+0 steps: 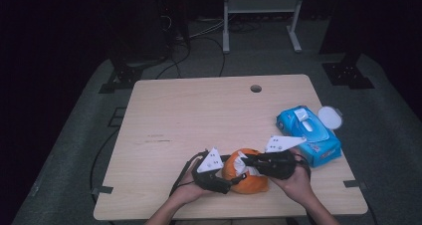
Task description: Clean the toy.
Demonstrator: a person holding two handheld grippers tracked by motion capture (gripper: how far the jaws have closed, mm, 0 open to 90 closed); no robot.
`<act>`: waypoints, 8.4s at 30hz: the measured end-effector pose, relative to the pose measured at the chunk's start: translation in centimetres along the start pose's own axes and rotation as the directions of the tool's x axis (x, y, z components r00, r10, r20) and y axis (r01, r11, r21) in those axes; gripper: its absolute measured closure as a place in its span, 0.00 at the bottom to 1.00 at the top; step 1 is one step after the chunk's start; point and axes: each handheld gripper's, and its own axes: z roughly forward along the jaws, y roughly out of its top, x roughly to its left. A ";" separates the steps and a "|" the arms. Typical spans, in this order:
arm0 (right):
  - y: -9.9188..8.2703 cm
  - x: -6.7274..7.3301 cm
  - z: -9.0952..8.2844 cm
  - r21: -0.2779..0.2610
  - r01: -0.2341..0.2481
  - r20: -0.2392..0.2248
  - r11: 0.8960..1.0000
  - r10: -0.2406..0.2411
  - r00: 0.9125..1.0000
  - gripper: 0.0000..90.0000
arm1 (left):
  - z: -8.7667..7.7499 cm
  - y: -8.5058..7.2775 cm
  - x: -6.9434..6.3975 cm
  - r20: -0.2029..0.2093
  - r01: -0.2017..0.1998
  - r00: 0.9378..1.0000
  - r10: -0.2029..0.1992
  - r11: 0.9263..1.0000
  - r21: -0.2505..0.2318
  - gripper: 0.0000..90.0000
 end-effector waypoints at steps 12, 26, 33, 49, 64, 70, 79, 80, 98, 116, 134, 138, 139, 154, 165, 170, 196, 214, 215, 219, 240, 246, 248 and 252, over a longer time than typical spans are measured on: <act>-1.3 -2.6 -1.3 0.001 -0.057 0.080 0.998 0.056 0.995 0.91 | -0.2 -0.1 0.4 0.036 0.022 0.999 -0.021 1.000 -0.004 0.24; -0.5 -1.3 -0.8 0.023 0.007 0.069 1.000 -0.009 0.998 0.91 | -0.1 -0.4 0.8 0.026 0.120 0.992 -0.120 0.993 -0.010 0.29; -1.3 -2.2 -1.9 0.012 -0.027 0.121 1.000 0.026 0.992 0.91 | 0.1 -0.1 0.2 0.022 0.068 0.997 -0.067 0.998 -0.008 0.29; -2.2 -3.0 -2.2 0.042 -0.029 0.135 0.999 0.024 0.991 0.91 | -0.2 -1.0 1.2 0.022 0.103 0.994 -0.103 0.995 -0.005 0.29; -2.6 -3.5 -3.1 0.073 -0.021 0.192 0.997 0.007 0.981 0.91 | -0.5 -1.6 2.0 0.012 0.133 0.991 -0.133 0.991 0.002 0.29; -1.7 -2.3 -2.5 0.039 -0.001 0.164 0.999 -0.005 0.986 0.91 | -0.4 -1.9 2.4 -0.003 0.162 0.987 -0.162 0.987 0.002 0.28; -1.1 -0.6 -1.5 0.049 0.059 0.124 0.997 -0.064 0.990 0.91 | -0.5 -2.0 2.7 0.000 0.166 0.986 -0.166 0.986 -0.002 0.28; -1.3 -1.2 -1.7 0.051 0.044 0.134 0.998 -0.051 0.990 0.91 | -0.5 -2.0 2.7 0.000 0.167 0.986 -0.167 0.986 -0.003 0.28; -1.5 -1.8 -1.2 0.043 0.011 0.101 0.999 -0.016 0.995 0.91 | -0.3 -1.9 2.6 -0.005 0.165 0.986 -0.165 0.986 -0.008 0.28; -1.7 -2.1 -1.3 0.034 -0.014 0.094 0.999 0.011 0.995 0.90 | -0.1 -1.4 1.8 -0.029 0.110 0.993 -0.110 0.994 0.005 0.27; -1.3 -1.2 -1.2 0.050 0.016 0.072 0.999 -0.020 0.997 0.90 | -0.3 -1.6 1.8 -0.011 0.109 0.994 -0.109 0.994 0.011 0.26; -1.8 -2.5 -1.9 0.044 -0.026 0.092 0.999 0.022 0.996 0.90 | -0.2 -1.5 1.8 -0.002 0.117 0.993 -0.117 0.993 0.003 0.26; -2.1 -3.0 -2.1 0.041 -0.043 0.097 0.998 0.039 0.995 0.90 | -0.2 -1.4 1.7 -0.004 0.117 0.993 -0.117 0.993 0.001 0.26; -1.6 -0.5 -1.4 0.054 0.048 0.018 0.997 -0.049 0.999 0.90 | -0.1 -1.4 3.3 0.142 0.254 0.954 -0.264 0.963 0.085 0.07; -0.7 -2.7 -2.5 -0.053 -0.041 0.093 0.998 0.046 0.995 0.91 | -0.2 0.6 0.7 -0.132 0.013 0.991 -0.028 0.994 -0.108 0.40; -1.9 -3.2 -1.1 0.014 -0.049 0.073 0.999 0.048 0.996 0.91 | -0.6 0.0 1.7 -0.006 0.096 0.995 -0.096 0.994 -0.056 0.21; -1.3 -1.3 -1.5 0.031 0.030 0.050 0.999 -0.032 0.998 0.90 | -0.7 -1.1 1.7 0.038 0.085 0.996 -0.085 0.996 -0.011 0.23; -0.7 -1.2 -1.5 0.013 0.016 -0.008 1.000 -0.016 1.000 0.90 | -0.3 -0.4 1.3 0.056 0.059 0.997 -0.057 0.998 -0.026 0.20; -0.9 -1.5 -1.5 0.014 0.013 -0.009 1.000 -0.013 1.000 0.90 | -0.4 -0.4 1.5 0.061 0.074 0.996 -0.072 0.997 -0.033 0.19; -1.6 -2.7 -2.0 0.021 -0.020 0.023 1.000 0.019 1.000 0.90 | -0.3 -0.5 1.4 0.050 0.080 0.996 -0.078 0.996 -0.030 0.19; 1.0 0.0 -1.5 0.005 0.094 0.008 0.996 -0.094 0.996 0.90 | 0.5 0.5 0.0 0.045 0.040 0.998 -0.040 0.999 -0.002 0.17; -0.1 -1.1 -1.8 0.019 0.060 0.024 0.998 -0.060 0.998 0.90 | 0.0 0.2 0.8 0.082 0.110 0.991 -0.109 0.994 -0.017 0.19; 0.0 -1.0 -2.0 -0.007 0.030 0.006 1.000 -0.030 1.000 0.90 | 0.3 0.5 0.5 0.069 0.096 0.993 -0.095 0.995 -0.010 0.22; 0.7 0.8 -1.0 0.031 0.115 0.004 0.993 -0.115 0.993 0.90 | 0.3 0.5 0.4 0.077 0.073 0.994 -0.073 0.997 0.001 0.19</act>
